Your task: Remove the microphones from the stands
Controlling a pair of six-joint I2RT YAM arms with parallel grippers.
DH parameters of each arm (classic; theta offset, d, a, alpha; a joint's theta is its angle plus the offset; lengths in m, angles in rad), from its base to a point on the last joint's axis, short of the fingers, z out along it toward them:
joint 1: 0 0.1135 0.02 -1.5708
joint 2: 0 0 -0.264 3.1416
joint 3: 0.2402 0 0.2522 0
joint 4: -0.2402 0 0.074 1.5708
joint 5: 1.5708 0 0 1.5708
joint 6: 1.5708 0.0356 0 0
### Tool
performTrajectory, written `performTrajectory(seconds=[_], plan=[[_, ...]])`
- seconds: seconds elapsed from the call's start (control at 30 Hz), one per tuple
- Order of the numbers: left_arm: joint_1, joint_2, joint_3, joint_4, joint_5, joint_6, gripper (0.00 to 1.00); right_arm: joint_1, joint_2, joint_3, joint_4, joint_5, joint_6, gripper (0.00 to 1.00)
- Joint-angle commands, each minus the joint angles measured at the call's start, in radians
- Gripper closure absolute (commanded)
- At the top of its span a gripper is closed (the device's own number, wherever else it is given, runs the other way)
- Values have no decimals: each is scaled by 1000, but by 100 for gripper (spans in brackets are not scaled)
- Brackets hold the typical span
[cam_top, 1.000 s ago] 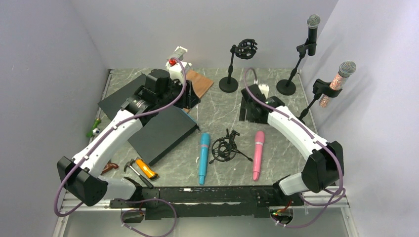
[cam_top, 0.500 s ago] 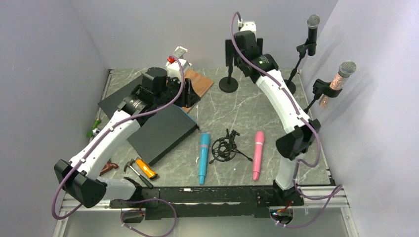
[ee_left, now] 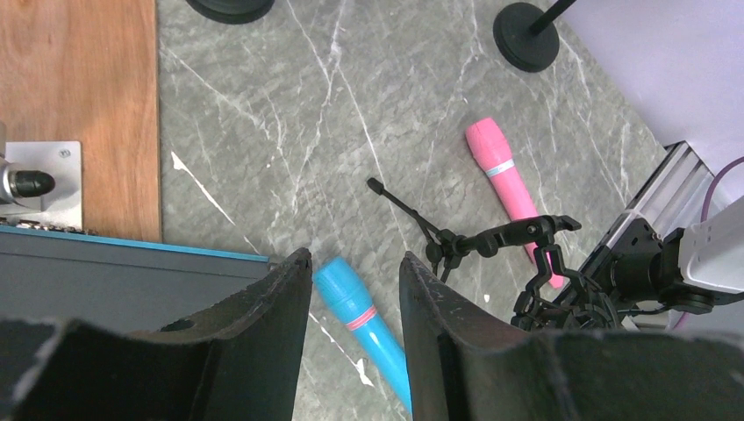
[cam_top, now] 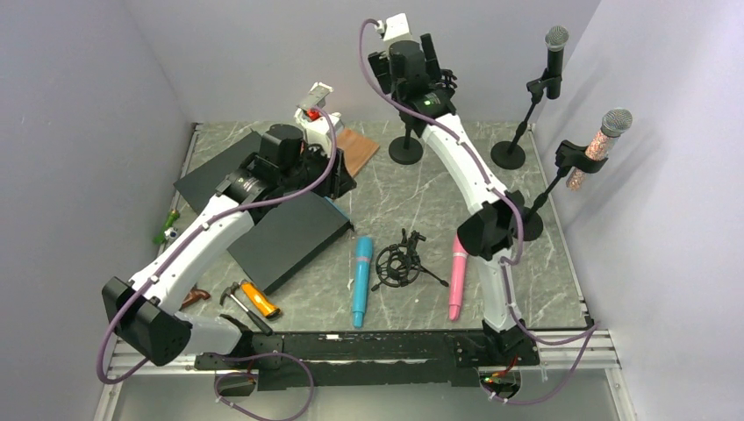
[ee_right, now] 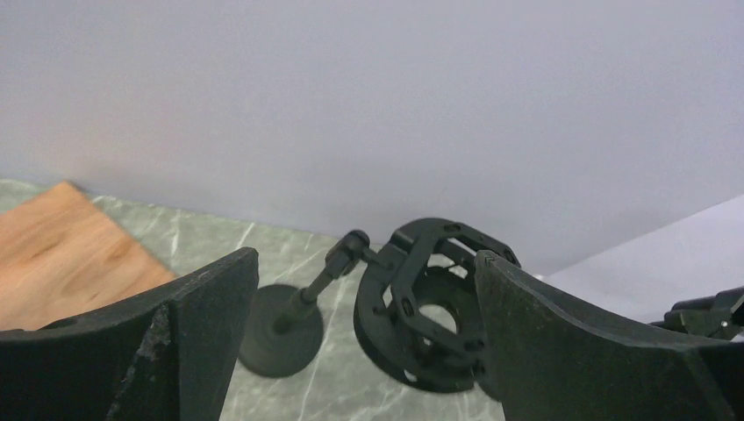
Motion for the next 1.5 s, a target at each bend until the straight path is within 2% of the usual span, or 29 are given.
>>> performTrajectory(seconds=[0.0,0.1,0.2,0.33,0.43,0.57,0.7,0.83,0.93,1.0,1.2,1.47], plan=[[-2,20,24,9,35,20,55,0,88,87,156,144,-206,10],[-2,27,26,6,33,22,55,-8,111,71,207,172,-242,25],[-2,33,24,8,38,20,55,-25,130,76,205,178,-226,26],[-1,38,22,11,40,19,55,-50,142,66,161,124,-164,18],[-3,39,21,12,43,18,55,-72,159,67,125,87,-108,18],[-1,42,23,10,43,17,55,-87,170,55,93,28,-54,23],[-2,42,26,6,48,19,54,-96,194,60,68,11,-32,36],[-2,42,24,10,66,24,41,-103,194,39,51,-26,-6,48],[-1,39,15,18,90,26,22,-109,195,28,34,-62,22,55],[-2,36,11,22,98,28,15,-112,203,30,13,-91,47,60],[-2,32,13,15,86,32,11,-114,222,-7,-40,-145,84,68],[-2,31,18,9,90,34,11,-115,236,-79,-106,-162,73,72]])
